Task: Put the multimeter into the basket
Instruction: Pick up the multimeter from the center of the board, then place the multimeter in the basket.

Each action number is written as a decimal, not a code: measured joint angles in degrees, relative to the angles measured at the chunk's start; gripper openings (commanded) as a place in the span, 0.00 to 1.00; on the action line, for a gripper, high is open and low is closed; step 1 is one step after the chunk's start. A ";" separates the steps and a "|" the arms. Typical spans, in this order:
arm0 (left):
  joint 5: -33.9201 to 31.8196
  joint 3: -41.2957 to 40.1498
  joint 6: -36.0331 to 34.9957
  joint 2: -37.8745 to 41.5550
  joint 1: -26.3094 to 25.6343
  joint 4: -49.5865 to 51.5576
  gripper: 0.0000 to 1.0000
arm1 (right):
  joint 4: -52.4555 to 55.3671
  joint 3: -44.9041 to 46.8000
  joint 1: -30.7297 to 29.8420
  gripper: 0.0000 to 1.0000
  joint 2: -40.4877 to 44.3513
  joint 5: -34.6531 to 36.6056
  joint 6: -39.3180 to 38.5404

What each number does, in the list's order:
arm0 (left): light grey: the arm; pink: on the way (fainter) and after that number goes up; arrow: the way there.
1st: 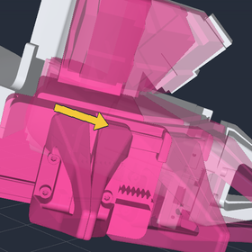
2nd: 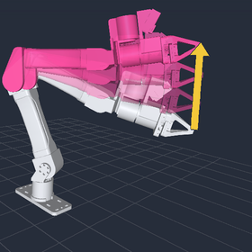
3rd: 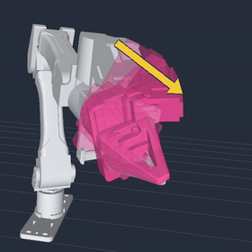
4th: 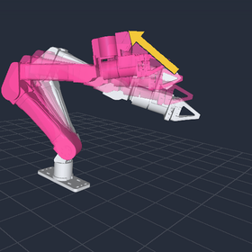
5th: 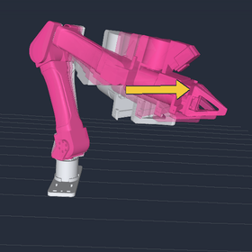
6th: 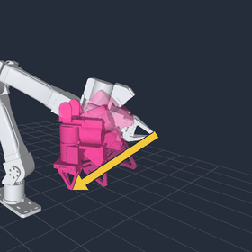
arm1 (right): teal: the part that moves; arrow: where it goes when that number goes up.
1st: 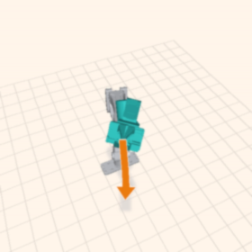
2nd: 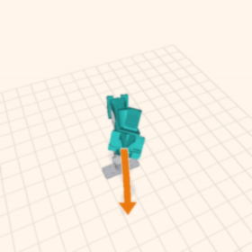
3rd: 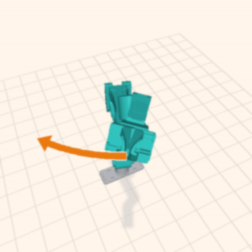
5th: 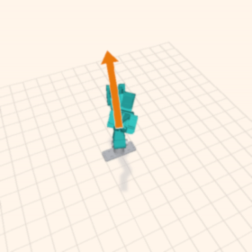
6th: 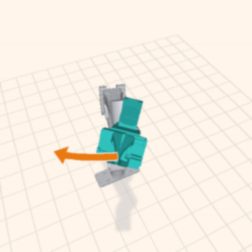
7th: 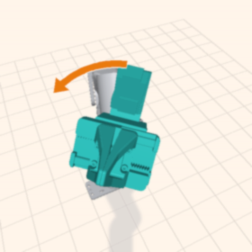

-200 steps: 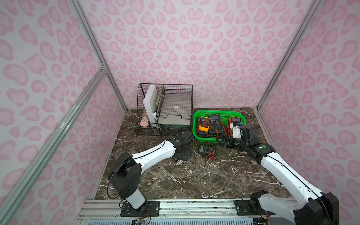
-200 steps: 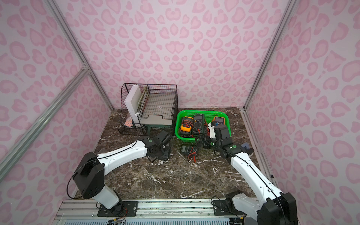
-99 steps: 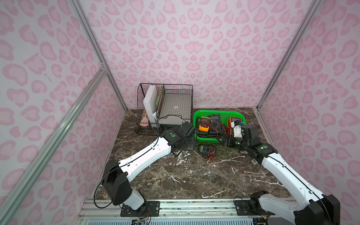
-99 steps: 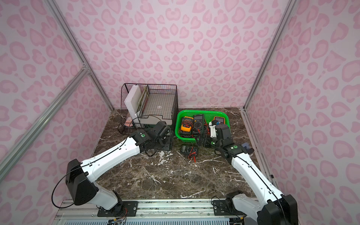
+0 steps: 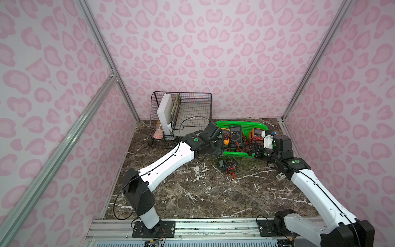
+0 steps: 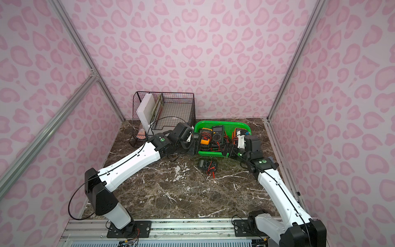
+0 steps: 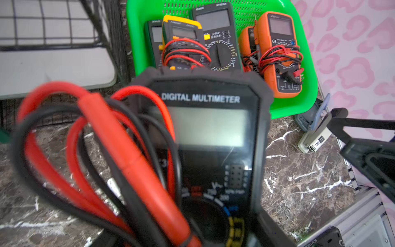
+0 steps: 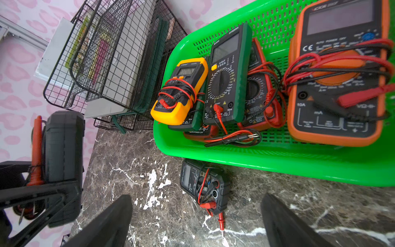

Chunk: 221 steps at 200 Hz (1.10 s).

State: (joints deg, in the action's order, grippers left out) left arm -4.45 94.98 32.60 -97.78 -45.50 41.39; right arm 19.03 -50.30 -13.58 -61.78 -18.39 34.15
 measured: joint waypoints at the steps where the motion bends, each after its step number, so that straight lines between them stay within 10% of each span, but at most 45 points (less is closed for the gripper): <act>1: 0.09 0.11 -0.04 -0.11 0.00 -0.04 0.00 | 0.00 0.00 0.09 0.99 0.02 -0.02 0.04; 221: 8.63 38.71 -2.47 -36.24 0.37 -5.70 0.04 | -0.92 1.51 10.58 0.99 -0.98 -2.58 4.22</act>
State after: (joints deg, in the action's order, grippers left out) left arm 4.19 133.69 30.13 -134.02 -45.12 35.68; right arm 18.11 -48.80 -3.01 -62.76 -20.97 38.37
